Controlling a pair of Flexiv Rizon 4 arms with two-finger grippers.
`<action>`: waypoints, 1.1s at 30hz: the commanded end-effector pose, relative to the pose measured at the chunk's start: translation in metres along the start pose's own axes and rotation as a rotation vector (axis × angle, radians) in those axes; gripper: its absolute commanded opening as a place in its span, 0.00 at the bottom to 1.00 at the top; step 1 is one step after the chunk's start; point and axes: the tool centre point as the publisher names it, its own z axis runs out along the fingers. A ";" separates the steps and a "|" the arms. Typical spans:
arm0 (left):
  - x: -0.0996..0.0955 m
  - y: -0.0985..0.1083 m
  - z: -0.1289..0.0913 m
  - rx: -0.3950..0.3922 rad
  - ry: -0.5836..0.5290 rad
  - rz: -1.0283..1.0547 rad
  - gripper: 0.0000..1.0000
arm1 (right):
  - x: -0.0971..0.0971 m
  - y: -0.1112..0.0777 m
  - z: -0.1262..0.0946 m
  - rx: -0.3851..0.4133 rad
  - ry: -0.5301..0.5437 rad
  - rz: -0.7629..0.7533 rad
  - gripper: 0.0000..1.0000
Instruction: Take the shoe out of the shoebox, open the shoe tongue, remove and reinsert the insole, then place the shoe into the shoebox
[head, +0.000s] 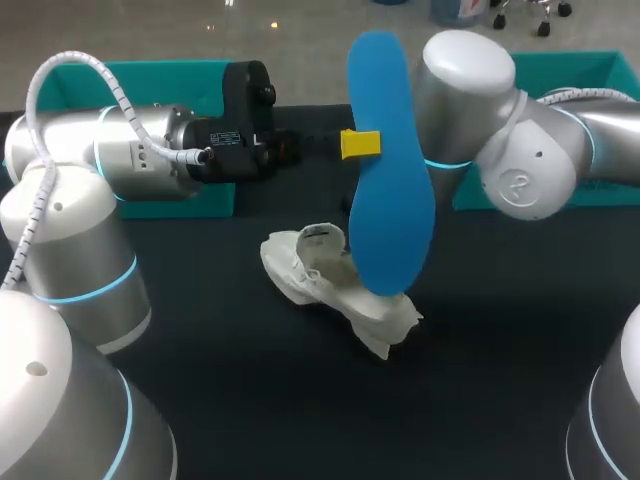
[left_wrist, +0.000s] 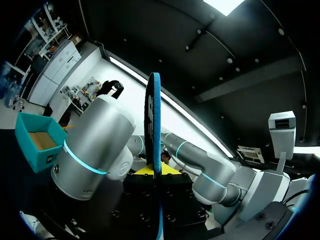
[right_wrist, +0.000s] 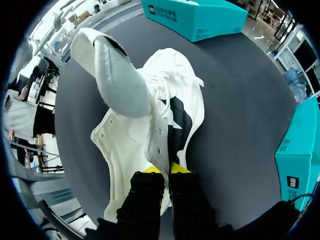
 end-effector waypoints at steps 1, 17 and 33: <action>0.000 0.000 0.001 0.002 0.000 0.001 0.00 | 0.009 0.004 -0.003 -0.310 0.055 0.396 0.00; 0.000 0.000 0.001 0.002 0.000 0.001 0.00 | 0.007 0.001 -0.004 -0.287 0.094 0.584 0.00; 0.000 0.000 0.001 0.002 0.000 0.001 0.00 | 0.006 0.004 0.005 -0.296 0.162 0.695 0.00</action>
